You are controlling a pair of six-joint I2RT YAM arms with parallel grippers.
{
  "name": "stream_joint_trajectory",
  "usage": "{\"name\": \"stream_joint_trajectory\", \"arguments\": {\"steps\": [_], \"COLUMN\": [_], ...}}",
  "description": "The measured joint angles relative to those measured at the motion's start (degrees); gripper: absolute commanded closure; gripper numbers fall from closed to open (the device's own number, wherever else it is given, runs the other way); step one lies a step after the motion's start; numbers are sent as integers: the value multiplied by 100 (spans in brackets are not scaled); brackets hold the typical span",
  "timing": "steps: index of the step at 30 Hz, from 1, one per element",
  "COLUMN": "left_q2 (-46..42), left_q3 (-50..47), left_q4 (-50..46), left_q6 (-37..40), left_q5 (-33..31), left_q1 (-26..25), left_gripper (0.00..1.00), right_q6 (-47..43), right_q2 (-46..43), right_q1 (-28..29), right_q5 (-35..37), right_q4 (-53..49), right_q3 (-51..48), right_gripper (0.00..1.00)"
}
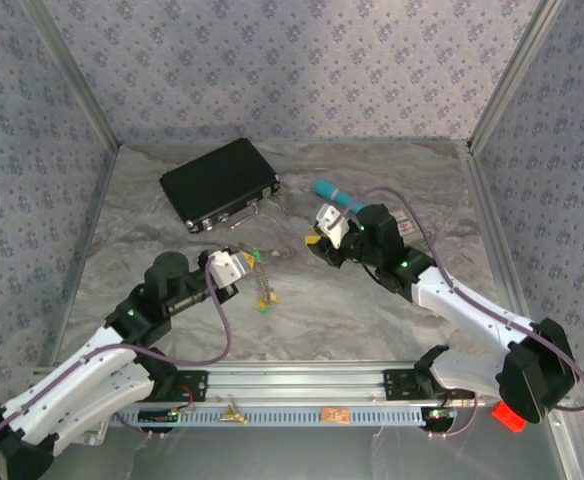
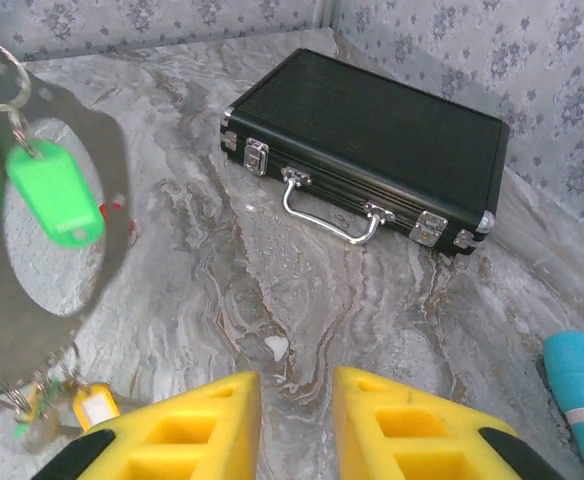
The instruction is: Put the keys on the keyring
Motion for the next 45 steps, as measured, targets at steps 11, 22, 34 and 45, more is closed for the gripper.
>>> {"name": "stream_joint_trajectory", "arguments": {"steps": [11,22,34,45], "left_q2": [-636,-750,-1255,-1307], "left_q3": [514,514,413,413], "left_q4": [-1261,-1425,-1377,-1379], "left_q6": [-361,-1040,-1412,-1416], "left_q5": [-2962,-4878,-5510,-5508], "left_q1": [0,393,813,813], "left_gripper": [100,100,100,100], "right_q6": [929,2197,2828,2415], "right_q2": [1864,4487,6432,7079], "right_q1": [511,1471,1882,2321], "right_q5": [334,450,212,1019], "right_q4": [-699,-1432,-1882,-2570], "right_q3": [1939,3987,5858,6671], "right_gripper": [70,67,63,58]}}
